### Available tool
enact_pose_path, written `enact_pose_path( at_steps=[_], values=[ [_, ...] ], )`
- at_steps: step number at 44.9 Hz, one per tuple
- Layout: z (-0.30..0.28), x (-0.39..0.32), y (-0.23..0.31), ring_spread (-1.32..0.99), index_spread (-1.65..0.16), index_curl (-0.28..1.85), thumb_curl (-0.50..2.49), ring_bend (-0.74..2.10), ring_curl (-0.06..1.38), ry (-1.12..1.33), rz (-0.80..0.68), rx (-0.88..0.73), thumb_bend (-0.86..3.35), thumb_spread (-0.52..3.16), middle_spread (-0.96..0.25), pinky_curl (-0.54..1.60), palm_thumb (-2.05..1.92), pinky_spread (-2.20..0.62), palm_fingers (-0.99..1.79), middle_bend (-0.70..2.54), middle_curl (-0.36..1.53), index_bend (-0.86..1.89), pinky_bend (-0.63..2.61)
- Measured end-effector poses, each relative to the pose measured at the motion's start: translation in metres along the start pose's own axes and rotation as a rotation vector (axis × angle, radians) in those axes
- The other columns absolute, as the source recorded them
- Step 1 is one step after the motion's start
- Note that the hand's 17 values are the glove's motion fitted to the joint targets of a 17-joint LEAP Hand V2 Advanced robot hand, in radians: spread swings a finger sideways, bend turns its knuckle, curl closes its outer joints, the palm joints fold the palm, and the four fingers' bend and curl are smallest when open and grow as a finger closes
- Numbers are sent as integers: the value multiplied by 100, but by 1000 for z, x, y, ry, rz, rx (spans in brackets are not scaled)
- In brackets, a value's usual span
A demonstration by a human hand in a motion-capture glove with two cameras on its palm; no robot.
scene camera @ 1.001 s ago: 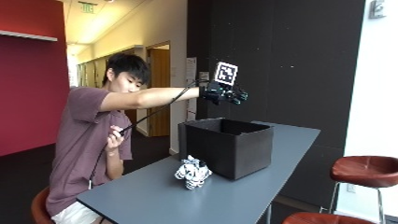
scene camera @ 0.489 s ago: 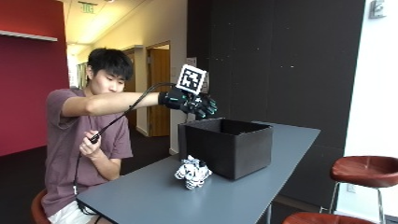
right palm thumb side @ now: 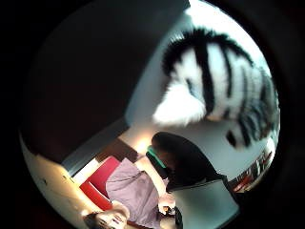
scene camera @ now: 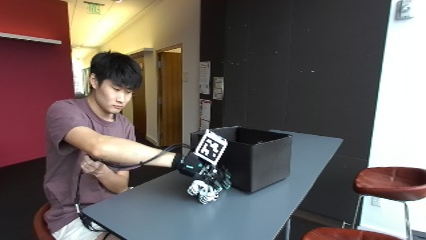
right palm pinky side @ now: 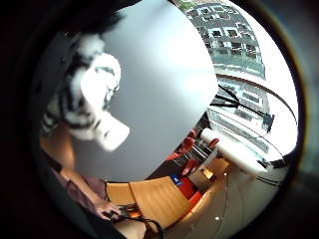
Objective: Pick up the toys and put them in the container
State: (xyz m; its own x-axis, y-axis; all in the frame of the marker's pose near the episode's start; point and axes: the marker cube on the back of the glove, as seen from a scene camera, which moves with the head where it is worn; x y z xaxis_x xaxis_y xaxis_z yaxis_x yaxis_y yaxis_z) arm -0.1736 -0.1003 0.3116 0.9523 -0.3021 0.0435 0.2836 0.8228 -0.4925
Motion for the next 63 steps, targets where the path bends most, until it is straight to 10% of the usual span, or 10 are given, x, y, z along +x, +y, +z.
enact_pose_path(
  at_steps=[29, 63],
  values=[
    [37, 13, -48, -35, -23, 25, 54, 97, 60, -152, 13, 381, 11, 99, -25, 36, 44, -33, 129, 75, 53, 41, 64],
    [-63, 28, 32, -36, -28, 64, 82, 126, 69, -241, 67, 328, 1, 56, -22, 50, 56, -40, 111, 116, 78, 95, 91]
  ],
)
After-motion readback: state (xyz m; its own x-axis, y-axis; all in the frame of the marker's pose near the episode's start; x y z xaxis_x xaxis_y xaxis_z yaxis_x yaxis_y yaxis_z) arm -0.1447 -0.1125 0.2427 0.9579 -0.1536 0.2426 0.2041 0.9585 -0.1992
